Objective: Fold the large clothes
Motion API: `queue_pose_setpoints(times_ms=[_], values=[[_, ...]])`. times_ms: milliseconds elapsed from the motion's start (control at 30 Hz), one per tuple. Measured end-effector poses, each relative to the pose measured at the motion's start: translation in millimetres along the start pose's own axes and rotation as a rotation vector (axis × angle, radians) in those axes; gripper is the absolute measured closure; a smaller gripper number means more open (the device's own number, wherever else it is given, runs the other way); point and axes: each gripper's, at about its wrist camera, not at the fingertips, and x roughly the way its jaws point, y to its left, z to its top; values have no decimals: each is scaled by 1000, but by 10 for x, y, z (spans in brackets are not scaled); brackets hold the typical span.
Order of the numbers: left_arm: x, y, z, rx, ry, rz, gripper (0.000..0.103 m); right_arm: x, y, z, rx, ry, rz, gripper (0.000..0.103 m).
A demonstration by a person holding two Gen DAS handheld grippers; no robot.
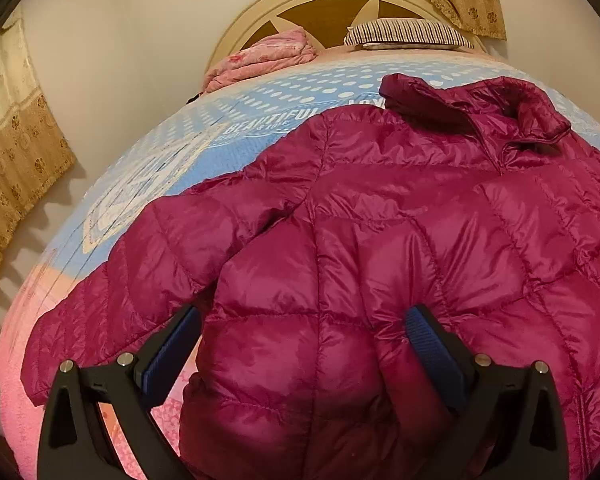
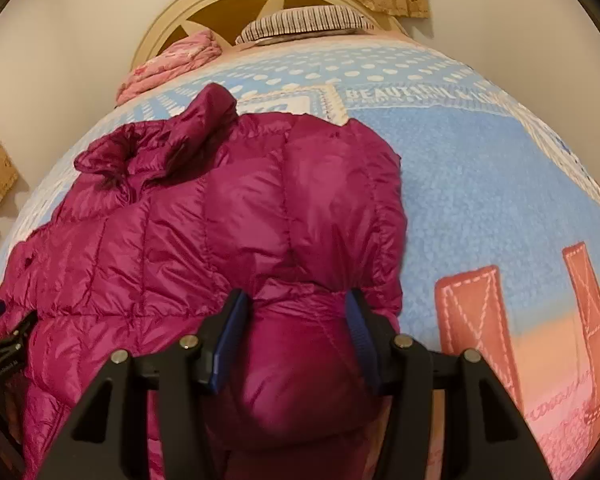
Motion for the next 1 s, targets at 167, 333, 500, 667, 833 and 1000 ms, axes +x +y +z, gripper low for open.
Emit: queue_pose_setpoints(times_ms=[167, 333, 500, 667, 833, 1000], values=[[13, -34, -12, 8, -1, 14, 1, -157, 66, 44, -25, 33, -49, 48], [26, -7, -16, -3, 4, 2, 1, -515, 351, 192, -54, -4, -73, 32], [32, 30, -23, -20, 5, -13, 1, -374, 850, 152, -136, 1, -23, 31], [39, 46, -28, -29, 7, -21, 1, -43, 1093, -92, -127, 36, 8, 31], [46, 55, -26, -31, 9, -28, 1, 137, 1151, -289, -157, 3, -42, 30], [17, 78, -11, -38, 12, -41, 1, 167, 1153, -337, -165, -15, -53, 29]])
